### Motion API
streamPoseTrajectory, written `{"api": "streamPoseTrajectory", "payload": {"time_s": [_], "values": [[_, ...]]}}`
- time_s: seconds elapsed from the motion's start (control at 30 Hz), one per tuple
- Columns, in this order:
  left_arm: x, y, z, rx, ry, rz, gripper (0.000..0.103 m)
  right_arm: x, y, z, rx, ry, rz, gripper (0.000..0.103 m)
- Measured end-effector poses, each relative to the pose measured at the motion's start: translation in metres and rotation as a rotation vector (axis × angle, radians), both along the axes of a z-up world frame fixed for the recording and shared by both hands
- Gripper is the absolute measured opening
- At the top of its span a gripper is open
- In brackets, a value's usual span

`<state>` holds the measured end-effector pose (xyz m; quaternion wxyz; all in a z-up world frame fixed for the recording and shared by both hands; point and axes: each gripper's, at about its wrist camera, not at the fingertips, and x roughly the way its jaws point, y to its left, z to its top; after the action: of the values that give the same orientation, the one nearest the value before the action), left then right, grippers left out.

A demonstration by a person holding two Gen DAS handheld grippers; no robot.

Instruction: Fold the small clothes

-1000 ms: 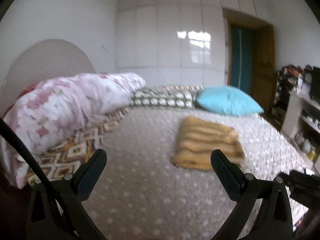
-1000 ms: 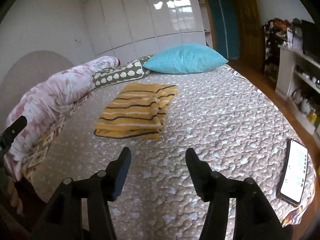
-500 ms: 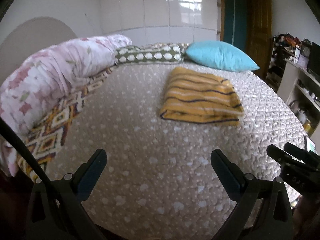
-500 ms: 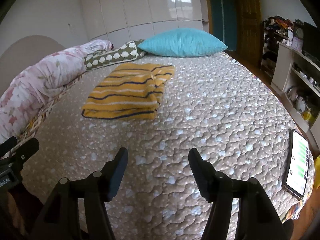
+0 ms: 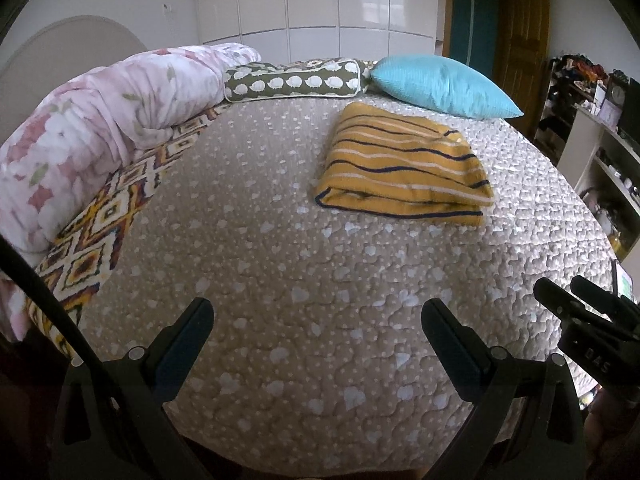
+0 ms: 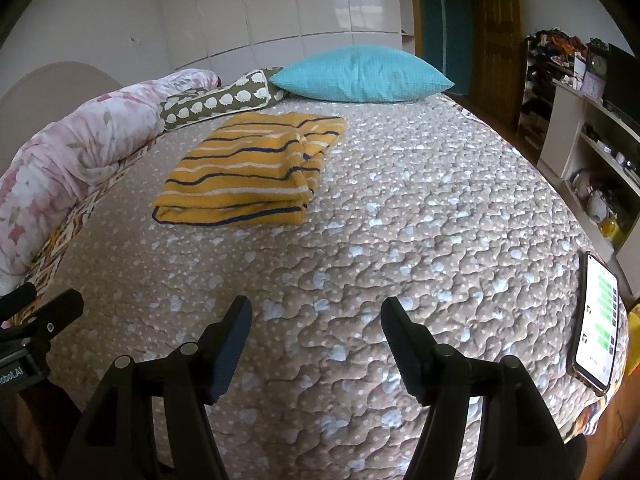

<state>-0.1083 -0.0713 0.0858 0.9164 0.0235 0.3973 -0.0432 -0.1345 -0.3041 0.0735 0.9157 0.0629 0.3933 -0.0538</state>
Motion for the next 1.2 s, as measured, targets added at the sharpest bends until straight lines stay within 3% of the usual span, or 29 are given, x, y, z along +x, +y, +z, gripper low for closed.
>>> {"api": "streamPoseTrajectory", "payload": {"time_s": [1.2], "values": [[0.007,-0.002,-0.024,-0.025,0.107,-0.019,0.103,0.007,-0.006,-0.019,-0.023,0.05,-0.01,0.075]]}}
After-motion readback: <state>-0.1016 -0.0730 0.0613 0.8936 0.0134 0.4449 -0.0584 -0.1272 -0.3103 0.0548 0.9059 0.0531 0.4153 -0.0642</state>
